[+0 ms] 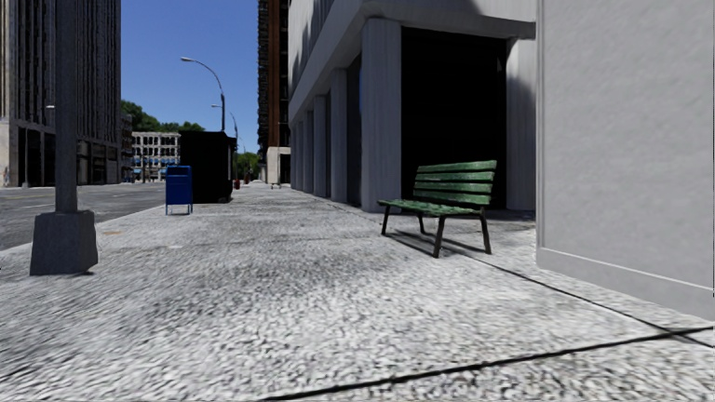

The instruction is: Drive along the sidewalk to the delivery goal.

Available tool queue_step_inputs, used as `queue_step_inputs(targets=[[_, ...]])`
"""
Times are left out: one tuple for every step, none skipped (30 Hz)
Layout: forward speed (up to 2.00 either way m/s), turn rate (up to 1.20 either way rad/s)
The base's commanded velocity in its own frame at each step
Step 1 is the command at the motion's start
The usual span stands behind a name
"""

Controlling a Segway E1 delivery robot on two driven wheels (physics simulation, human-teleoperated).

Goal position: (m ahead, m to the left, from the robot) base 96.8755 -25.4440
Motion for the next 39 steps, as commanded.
queue_step_inputs(targets=[[2.00, 0.44], [2.00, 0.44], [2.00, 0.44], [2.00, 0.44], [2.00, 0.44], [2.00, 0.44], [2.00, 0.43], [2.00, 0.42], [2.00, 0.42], [2.00, 0.40], [2.00, 0.38], [2.00, 0.32], [2.00, 0.30], [2.00, 0.29], [2.00, 0.29], [2.00, 0.29], [2.00, 0.29], [2.00, 0.31], [2.00, 0.33], [2.00, 0.33], [2.00, 0.33], [2.00, 0.33], [2.00, 0.34], [2.00, 0.35], [2.00, 0.36], [2.00, 0.36], [2.00, 0.36], [2.00, 0.36], [2.00, 0.36], [2.00, 0.36], [2.00, 0.36], [2.00, 0.36], [2.00, 0.36], [2.00, 0.36], [2.00, 0.36], [2.00, 0.33], [2.00, 0.00], [2.00, 0.00], [2.00, 0.00]])
